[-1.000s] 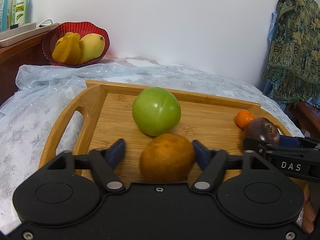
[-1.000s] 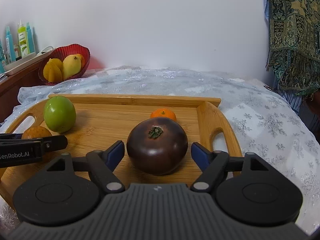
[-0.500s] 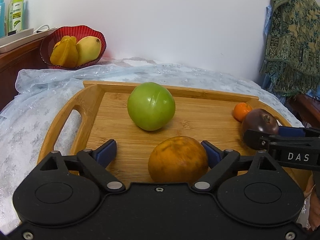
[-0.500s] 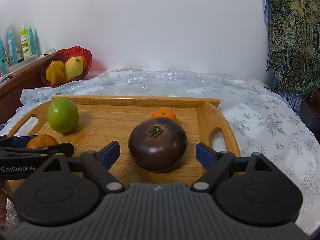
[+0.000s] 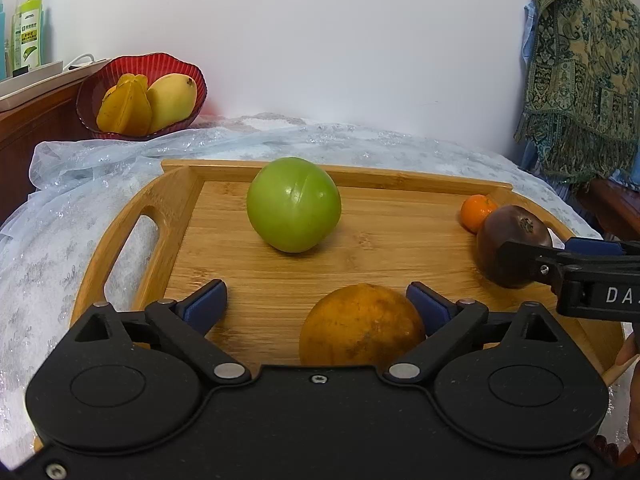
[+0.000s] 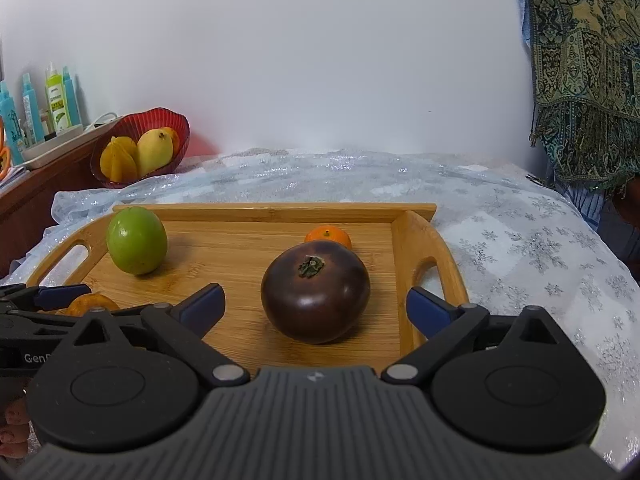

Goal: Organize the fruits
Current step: 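Withdraw both tools from the tray toward the dates and mandarin on the sheet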

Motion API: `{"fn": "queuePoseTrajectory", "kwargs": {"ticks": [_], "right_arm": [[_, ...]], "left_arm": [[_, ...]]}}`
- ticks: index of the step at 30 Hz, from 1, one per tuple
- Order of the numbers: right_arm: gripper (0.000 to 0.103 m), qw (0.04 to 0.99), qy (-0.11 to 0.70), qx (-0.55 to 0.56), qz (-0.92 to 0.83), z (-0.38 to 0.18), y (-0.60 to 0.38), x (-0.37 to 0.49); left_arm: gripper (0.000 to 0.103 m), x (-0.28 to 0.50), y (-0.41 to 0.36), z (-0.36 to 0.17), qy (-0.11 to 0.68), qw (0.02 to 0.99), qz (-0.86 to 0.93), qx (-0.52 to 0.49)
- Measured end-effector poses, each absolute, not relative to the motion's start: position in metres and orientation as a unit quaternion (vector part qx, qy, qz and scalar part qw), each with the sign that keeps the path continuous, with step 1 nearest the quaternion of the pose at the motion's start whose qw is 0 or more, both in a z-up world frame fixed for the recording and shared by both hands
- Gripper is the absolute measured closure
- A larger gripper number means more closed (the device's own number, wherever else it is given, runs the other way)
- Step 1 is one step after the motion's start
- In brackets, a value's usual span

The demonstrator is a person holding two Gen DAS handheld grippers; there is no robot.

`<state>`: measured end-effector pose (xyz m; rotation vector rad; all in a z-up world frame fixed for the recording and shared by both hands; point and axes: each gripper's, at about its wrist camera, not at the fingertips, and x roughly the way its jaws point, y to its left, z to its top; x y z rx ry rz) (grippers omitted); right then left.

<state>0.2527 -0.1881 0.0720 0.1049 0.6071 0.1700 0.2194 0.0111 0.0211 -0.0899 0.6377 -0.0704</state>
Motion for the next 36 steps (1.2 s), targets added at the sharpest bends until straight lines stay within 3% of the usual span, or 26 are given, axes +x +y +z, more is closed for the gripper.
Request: {"fn": "queuePoseTrajectory", "kwargs": {"ticks": [10, 15, 21, 36], "right_arm": [[0.0, 0.953, 0.271, 0.092, 0.1, 0.079, -0.202, 0.229], [0.0, 0.959, 0.267, 0.033, 0.088, 0.077, -0.195, 0.207], [0.0, 0.974, 0.204, 0.01, 0.097, 0.085, -0.187, 0.181], [0.0, 0.983, 0.155, 0.084, 0.048, 0.076, -0.206, 0.112]], "left_arm": [[0.004, 0.198, 0.011, 0.022, 0.313, 0.947, -0.044, -0.05], [0.004, 0.185, 0.017, 0.025, 0.318, 0.945, -0.047, -0.068], [0.004, 0.169, 0.026, 0.03, 0.316, 0.944, -0.046, -0.089], [0.003, 0.107, 0.012, 0.032, 0.269, 0.96, -0.06, -0.048]]}}
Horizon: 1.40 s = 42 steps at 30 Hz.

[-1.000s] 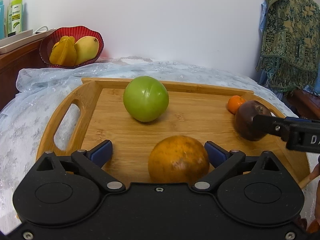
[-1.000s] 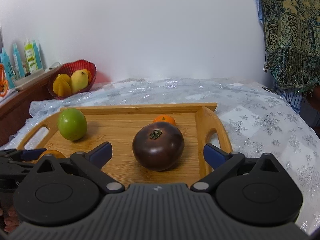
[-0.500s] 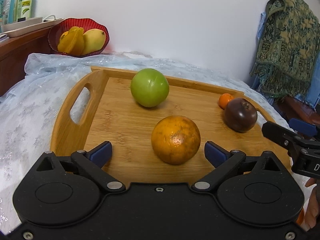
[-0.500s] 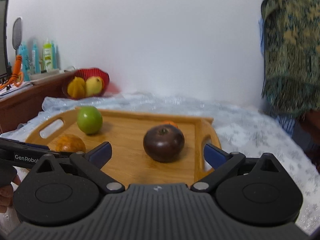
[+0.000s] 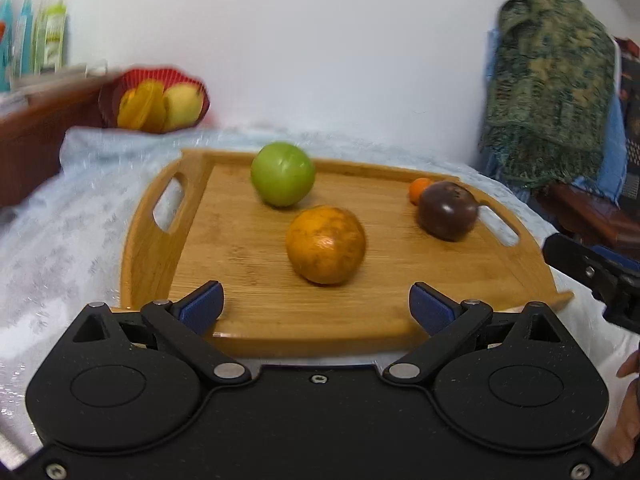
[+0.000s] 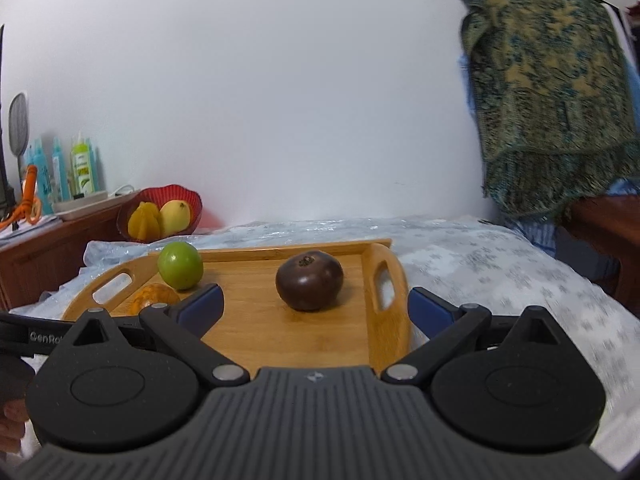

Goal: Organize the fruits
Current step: 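Withdraw both tools from the tray toward the dates and mandarin on the sheet, then grasp a red date with the left tool while the right tool grasps a mandarin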

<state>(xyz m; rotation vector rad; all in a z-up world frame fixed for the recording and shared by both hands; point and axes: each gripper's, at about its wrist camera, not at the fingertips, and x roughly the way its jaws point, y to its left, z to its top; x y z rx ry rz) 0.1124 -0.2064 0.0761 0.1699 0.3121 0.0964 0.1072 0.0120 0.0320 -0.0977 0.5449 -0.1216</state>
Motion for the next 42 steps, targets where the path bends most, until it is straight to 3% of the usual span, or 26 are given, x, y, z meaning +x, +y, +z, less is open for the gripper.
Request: {"fn": "queuePoseTrajectory", "kwargs": {"ticks": [8, 30, 36, 38, 42], "right_arm": [[0.0, 0.981, 0.158, 0.108, 0.018, 0.066, -0.206, 0.079], [0.0, 0.977, 0.187, 0.1, -0.033, 0.052, -0.193, 0.032], [0.002, 0.974, 0.194, 0.113, -0.032, 0.05, -0.194, 0.03], [0.004, 0.973, 0.199, 0.114, -0.029, 0.049, -0.193, 0.03], [0.01, 0.971, 0.207, 0.117, -0.021, 0.047, -0.191, 0.032]], "left_arm": [[0.003, 0.065, -0.005, 0.039, 0.219, 0.971, -0.094, -0.02], [0.003, 0.0, -0.02, 0.028, 0.278, 0.957, -0.079, -0.035], [0.012, -0.008, -0.022, 0.025, 0.291, 0.953, -0.074, -0.039], [0.022, -0.009, -0.025, 0.025, 0.297, 0.951, -0.076, -0.038], [0.032, -0.01, -0.029, 0.024, 0.304, 0.948, -0.08, -0.04]]}}
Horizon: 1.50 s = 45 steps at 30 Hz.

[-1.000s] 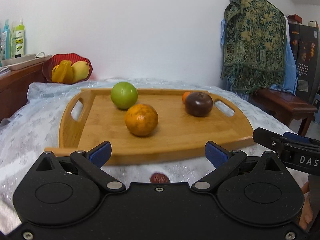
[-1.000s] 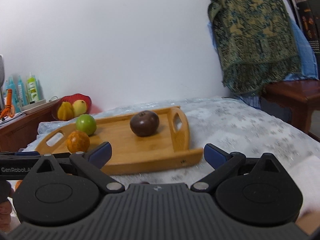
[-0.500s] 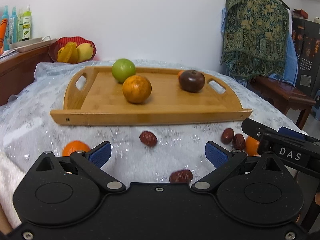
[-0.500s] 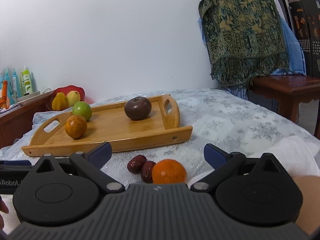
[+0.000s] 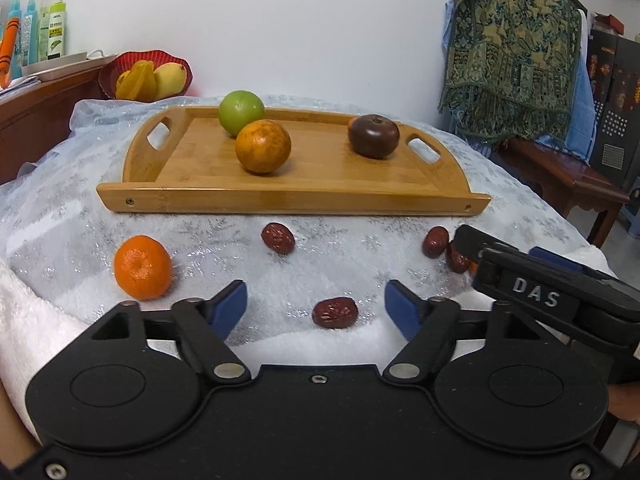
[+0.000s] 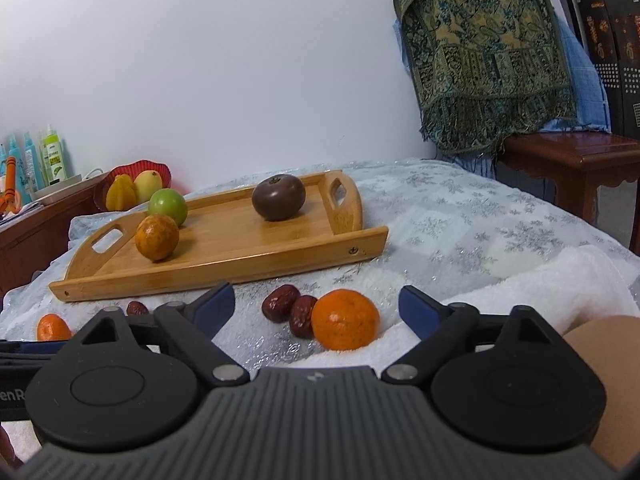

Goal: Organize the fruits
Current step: 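Grasp a red date with the left tool while the right tool grasps a mandarin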

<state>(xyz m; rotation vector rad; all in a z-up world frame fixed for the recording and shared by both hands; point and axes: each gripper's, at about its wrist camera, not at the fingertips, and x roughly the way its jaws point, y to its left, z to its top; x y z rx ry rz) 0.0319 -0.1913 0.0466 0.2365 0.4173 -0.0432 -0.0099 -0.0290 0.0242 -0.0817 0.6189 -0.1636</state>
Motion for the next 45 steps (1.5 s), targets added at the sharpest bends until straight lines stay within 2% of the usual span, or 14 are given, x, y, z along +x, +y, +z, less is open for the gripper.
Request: {"fn": "queuePoseTrajectory", "kwargs": {"ticks": [4, 11, 16, 27, 32, 38, 45], "right_arm": [[0.013, 0.969, 0.213, 0.125, -0.021, 0.045, -0.191, 0.035], [0.019, 0.966, 0.228, 0.119, -0.032, 0.041, -0.189, 0.04], [0.021, 0.965, 0.23, 0.124, -0.038, 0.04, -0.191, 0.04], [0.041, 0.961, 0.236, 0.128, -0.059, 0.038, -0.194, 0.041], [0.049, 0.961, 0.239, 0.126, -0.063, 0.038, -0.194, 0.042], [0.051, 0.96, 0.242, 0.123, -0.066, 0.036, -0.193, 0.043], [0.055, 0.959, 0.245, 0.125, -0.066, 0.036, -0.195, 0.044]], "left_arm": [[0.034, -0.008, -0.033, 0.021, 0.312, 0.946, -0.079, -0.036], [0.049, -0.006, -0.04, 0.016, 0.327, 0.94, -0.082, -0.041], [0.052, -0.004, -0.043, 0.014, 0.332, 0.939, -0.08, -0.043], [0.059, -0.001, -0.047, 0.013, 0.335, 0.938, -0.081, -0.04], [0.068, 0.0, -0.05, 0.012, 0.335, 0.938, -0.087, -0.039], [0.077, -0.001, -0.054, 0.011, 0.334, 0.937, -0.093, -0.036], [0.077, -0.003, -0.06, 0.011, 0.324, 0.941, -0.091, -0.009]]}}
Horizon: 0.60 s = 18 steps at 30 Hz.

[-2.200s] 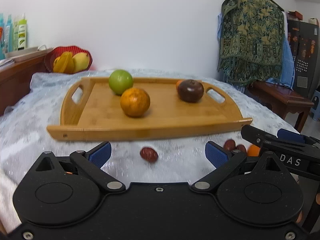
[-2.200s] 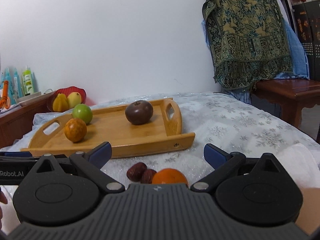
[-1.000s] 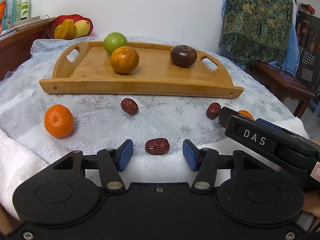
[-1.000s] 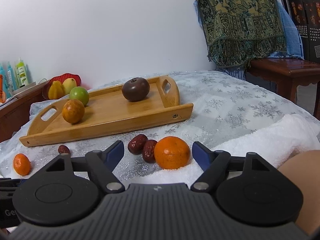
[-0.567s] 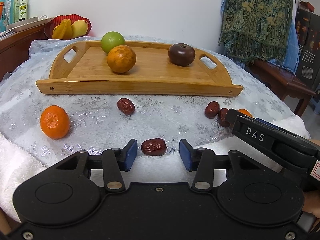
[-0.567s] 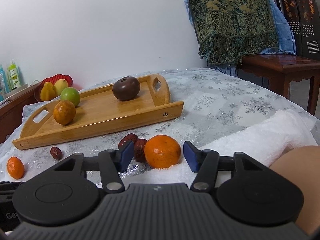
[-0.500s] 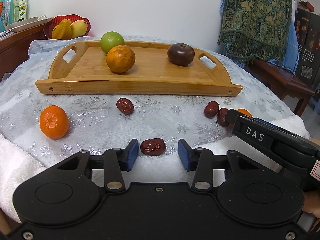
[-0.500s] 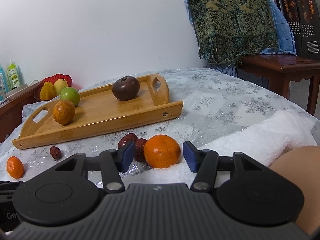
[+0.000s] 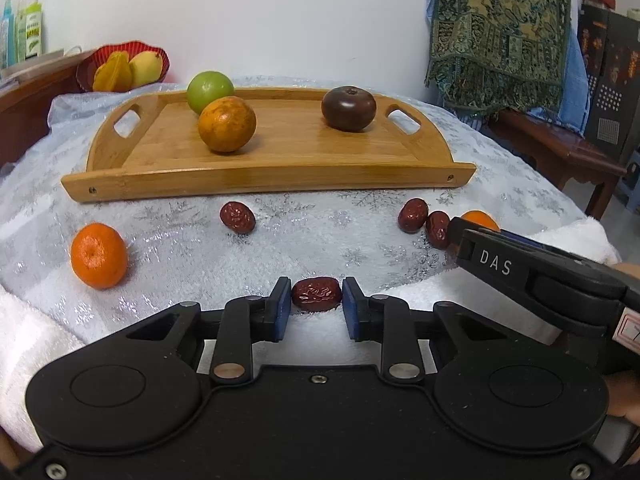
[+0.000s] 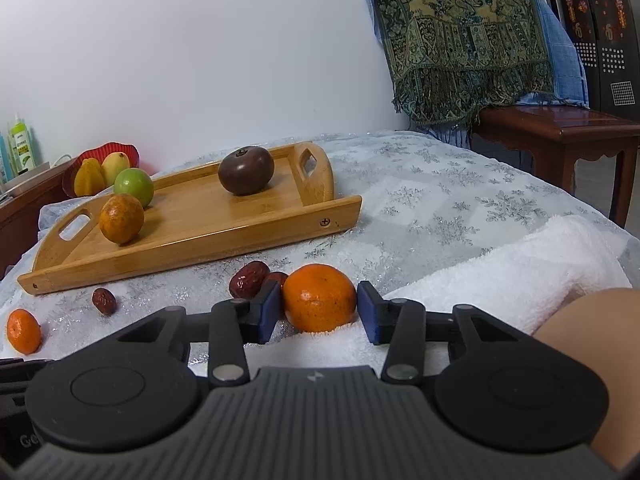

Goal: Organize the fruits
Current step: 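Grasp a red date with the left tool while the right tool grasps a mandarin, then carry the red date and mandarin over the bamboo tray with both tools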

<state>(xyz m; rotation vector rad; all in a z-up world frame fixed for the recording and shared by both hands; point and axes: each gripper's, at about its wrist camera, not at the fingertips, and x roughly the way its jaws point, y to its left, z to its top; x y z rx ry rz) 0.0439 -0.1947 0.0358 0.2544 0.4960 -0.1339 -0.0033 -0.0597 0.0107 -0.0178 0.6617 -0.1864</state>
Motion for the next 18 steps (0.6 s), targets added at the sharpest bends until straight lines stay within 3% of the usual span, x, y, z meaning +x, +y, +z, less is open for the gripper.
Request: {"fn": "queuePoseTrajectory", "kwargs": {"ticks": [18], "right_arm": [[0.059, 0.963, 0.21, 0.156, -0.071, 0.037, -0.198, 0.037]], "left_arm": [[0.078, 0.001, -0.054, 0.021, 0.288, 0.954, -0.081, 0.011]]}}
